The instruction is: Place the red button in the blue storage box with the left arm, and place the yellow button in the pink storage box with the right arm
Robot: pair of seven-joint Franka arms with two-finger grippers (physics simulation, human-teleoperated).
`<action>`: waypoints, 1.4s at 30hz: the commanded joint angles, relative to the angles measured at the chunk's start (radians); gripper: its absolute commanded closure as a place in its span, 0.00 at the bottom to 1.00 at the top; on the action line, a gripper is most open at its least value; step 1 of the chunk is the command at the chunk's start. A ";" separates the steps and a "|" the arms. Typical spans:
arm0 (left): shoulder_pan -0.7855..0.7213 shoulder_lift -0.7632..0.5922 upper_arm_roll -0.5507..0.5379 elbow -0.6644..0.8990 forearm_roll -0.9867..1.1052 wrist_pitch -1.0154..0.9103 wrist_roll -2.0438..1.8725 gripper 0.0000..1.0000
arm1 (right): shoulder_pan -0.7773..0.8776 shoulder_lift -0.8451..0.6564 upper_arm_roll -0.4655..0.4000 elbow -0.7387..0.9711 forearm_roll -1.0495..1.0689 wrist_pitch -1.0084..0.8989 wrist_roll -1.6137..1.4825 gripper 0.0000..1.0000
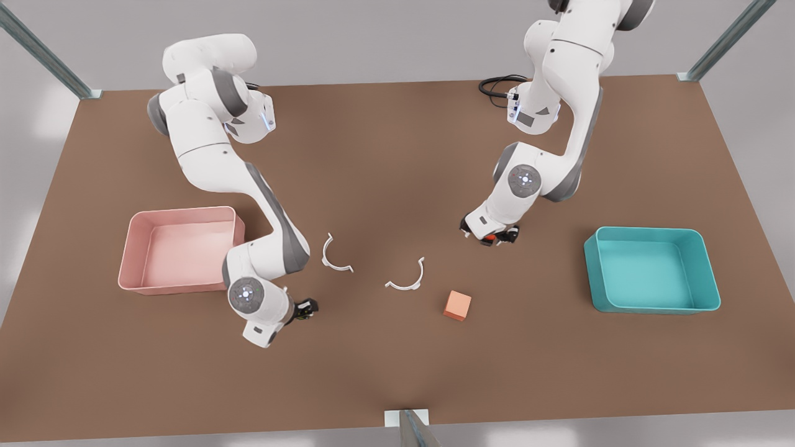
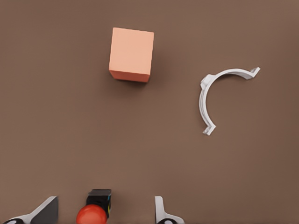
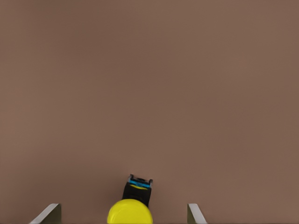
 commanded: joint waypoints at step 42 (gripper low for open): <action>0.015 0.108 0.021 -0.134 0.005 0.074 0.006 0.51 | 0.005 0.031 0.002 -0.138 -0.024 0.089 0.066 0.40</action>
